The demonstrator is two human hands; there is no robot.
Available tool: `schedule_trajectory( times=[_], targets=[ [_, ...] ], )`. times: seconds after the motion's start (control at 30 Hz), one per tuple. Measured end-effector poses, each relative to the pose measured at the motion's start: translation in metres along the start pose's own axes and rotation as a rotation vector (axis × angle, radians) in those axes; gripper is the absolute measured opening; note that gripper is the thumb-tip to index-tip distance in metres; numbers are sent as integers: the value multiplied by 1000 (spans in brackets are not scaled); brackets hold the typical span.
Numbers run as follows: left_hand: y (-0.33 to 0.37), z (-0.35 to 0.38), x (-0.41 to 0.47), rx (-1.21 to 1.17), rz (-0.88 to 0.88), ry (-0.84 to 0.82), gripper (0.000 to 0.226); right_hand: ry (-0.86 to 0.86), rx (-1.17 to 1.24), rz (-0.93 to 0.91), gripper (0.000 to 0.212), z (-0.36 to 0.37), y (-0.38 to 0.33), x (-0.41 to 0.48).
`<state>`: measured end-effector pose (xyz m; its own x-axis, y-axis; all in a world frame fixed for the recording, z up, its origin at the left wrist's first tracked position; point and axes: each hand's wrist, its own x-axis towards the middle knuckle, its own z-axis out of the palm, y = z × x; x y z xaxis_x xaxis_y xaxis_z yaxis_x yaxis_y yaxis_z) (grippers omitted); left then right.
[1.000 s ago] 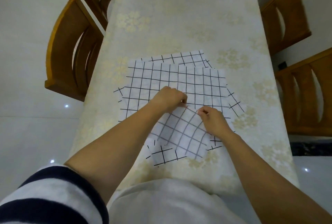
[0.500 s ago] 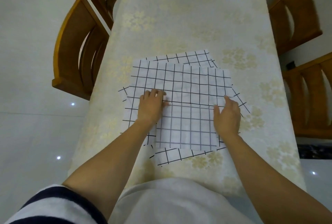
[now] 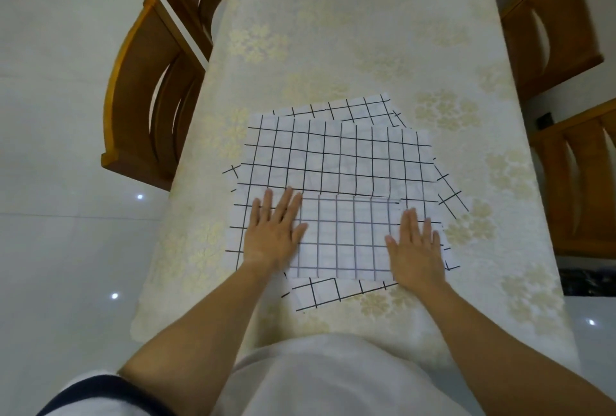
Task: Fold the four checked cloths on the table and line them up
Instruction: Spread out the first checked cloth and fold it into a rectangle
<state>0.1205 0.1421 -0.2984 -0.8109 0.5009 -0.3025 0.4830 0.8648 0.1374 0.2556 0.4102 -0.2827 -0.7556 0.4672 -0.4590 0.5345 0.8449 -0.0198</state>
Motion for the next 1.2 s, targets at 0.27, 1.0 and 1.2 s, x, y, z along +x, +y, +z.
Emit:
schedule_trajectory(
  times=[0.27, 1.0, 1.2],
  targets=[
    [71, -8, 7, -82, 184, 2, 64, 73, 85, -276, 59, -12, -106, -6],
    [13, -11, -4, -37, -23, -82, 72, -32, 55, -49, 65, -3, -14, 6],
    [52, -45, 12, -236, 156, -23, 81, 172, 391, -82, 68, -32, -30, 32]
  ],
)
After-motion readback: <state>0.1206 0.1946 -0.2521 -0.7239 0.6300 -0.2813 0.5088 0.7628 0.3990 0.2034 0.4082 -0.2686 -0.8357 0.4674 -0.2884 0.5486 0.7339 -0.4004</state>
